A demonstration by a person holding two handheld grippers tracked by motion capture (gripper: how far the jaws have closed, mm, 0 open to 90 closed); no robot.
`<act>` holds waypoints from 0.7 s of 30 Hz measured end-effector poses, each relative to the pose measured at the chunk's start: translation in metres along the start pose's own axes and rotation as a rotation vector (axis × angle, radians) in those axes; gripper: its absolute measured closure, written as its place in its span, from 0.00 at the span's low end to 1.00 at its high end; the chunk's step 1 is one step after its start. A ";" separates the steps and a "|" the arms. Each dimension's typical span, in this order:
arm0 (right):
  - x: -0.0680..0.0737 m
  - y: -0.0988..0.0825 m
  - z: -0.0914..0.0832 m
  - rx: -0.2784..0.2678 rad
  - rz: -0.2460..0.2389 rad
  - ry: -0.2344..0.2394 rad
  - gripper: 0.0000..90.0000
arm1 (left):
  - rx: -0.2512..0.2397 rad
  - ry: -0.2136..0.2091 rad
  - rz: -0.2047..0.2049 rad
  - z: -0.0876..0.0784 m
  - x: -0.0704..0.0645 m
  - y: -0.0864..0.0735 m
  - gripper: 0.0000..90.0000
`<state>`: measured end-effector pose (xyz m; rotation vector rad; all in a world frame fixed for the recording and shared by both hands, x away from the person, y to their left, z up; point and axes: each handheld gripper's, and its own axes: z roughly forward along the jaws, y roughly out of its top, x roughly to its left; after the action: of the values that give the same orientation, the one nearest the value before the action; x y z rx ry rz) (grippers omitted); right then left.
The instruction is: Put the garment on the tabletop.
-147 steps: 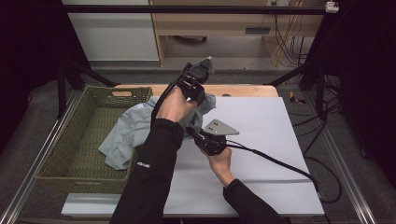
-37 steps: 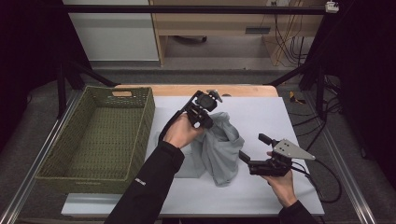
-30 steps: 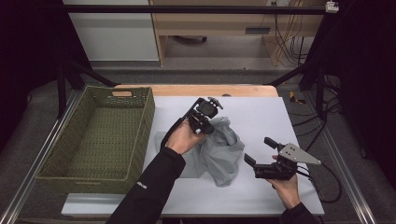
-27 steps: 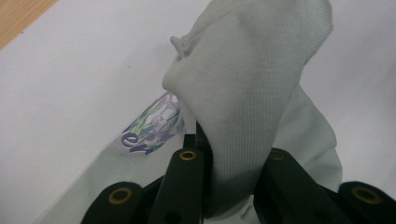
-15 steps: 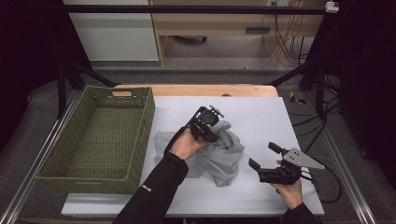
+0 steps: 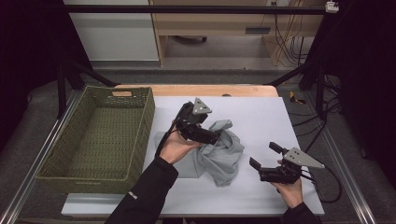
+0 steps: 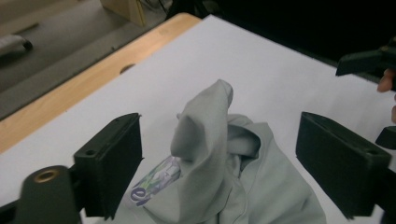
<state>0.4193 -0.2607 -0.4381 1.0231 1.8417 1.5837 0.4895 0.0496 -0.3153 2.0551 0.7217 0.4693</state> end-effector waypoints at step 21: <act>-0.003 0.000 0.001 0.004 0.006 0.002 0.00 | -0.319 0.027 -0.124 -0.038 0.014 -0.105 0.07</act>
<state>0.4215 -0.2627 -0.4389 1.0300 1.8453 1.5867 0.4459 0.1285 -0.3822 1.6993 0.7346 0.5069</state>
